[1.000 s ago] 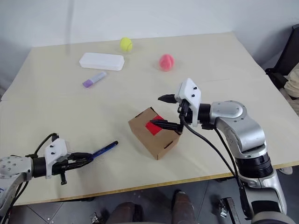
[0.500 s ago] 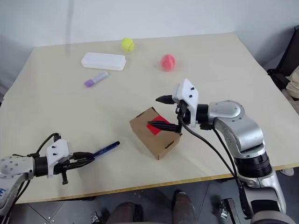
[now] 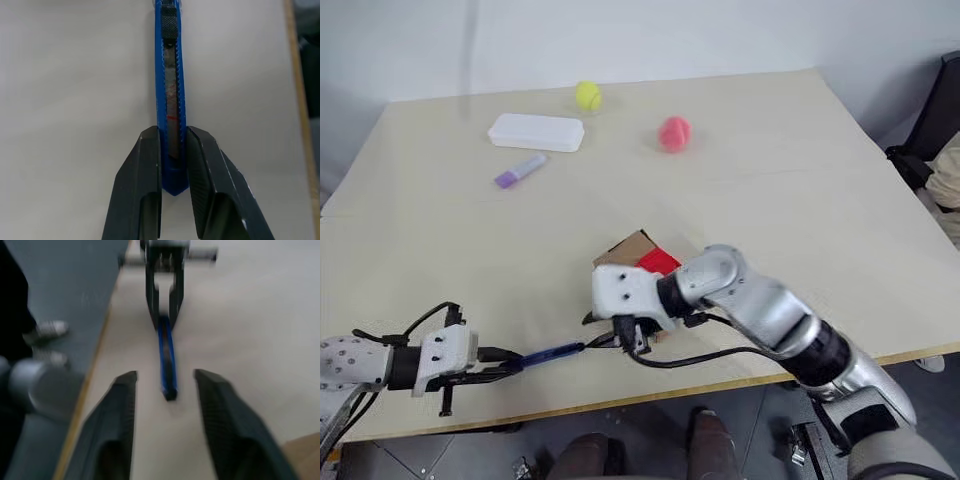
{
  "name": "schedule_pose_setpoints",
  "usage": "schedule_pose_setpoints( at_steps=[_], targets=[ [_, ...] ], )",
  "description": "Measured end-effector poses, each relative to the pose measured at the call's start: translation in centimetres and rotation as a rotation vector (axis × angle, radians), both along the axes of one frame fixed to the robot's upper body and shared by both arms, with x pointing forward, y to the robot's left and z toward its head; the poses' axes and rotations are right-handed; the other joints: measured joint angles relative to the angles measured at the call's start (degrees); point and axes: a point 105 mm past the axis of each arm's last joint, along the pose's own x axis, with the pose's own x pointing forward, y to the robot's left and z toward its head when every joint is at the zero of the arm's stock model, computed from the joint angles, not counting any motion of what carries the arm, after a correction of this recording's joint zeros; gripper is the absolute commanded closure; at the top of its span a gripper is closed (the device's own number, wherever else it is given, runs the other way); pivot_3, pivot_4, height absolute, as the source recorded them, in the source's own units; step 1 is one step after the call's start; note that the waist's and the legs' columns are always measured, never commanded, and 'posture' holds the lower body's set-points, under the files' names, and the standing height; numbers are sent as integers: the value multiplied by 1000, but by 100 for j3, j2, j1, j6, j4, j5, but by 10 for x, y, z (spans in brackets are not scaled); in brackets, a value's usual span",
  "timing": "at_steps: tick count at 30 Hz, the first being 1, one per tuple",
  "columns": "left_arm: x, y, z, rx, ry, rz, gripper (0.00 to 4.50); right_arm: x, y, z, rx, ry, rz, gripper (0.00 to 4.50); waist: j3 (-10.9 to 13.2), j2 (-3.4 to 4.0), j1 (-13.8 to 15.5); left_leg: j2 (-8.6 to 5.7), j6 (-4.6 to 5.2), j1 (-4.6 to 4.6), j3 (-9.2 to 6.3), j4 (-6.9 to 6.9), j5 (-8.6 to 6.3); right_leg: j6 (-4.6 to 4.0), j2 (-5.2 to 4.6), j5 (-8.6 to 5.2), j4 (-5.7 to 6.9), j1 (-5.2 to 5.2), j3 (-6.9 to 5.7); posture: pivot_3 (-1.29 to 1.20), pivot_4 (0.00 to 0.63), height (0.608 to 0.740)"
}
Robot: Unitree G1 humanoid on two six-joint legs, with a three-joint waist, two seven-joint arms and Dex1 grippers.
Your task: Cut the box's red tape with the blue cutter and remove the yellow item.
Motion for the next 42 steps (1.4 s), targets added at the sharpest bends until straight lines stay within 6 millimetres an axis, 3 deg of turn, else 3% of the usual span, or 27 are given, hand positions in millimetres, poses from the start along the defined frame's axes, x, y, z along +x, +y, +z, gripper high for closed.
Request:
schedule_pose_setpoints(
  at_steps=[2, 6, 16, 24, 42],
  targets=[
    [-2, 0, 0, 5, 7, -4, 4113, 3, 4, -17, -51, -31, 26, 4461, 0, -1, -10, 0, 0, -1, 4, 0, 0, 0, 0, 0, -1, -2, -1, 0, 150, 740],
    [-9, -1, -1, 20, 32, -11, 4113, 4, 18, -25, -42, -39, 57, 4461, -5, -9, -48, 2, 0, 5, 12, -1, -1, 0, 0, 0, 2, -2, -3, 0, 150, 740],
    [-13, -5, -2, 21, 64, -1, 4113, 5, 20, -39, -96, -91, 106, 4461, -9, -12, -51, 2, 0, 11, 17, -1, -2, -1, -1, 0, 4, 0, -2, 0, 150, 740],
    [-14, -5, -3, 21, 91, 20, 4113, 4, 27, -48, -103, -94, 143, 4461, -12, -17, -55, 13, -1, 77, 39, -5, -11, -12, 0, 1, 6, 49, -2, 0, 150, 740],
    [-17, -7, -3, 24, 107, 36, 4113, -5, 52, -56, -55, -128, 207, 4461, -25, -2, -117, 21, -6, 90, 46, -8, -23, -20, 1, -2, 8, 57, -17, 0, 150, 740]
  ],
)
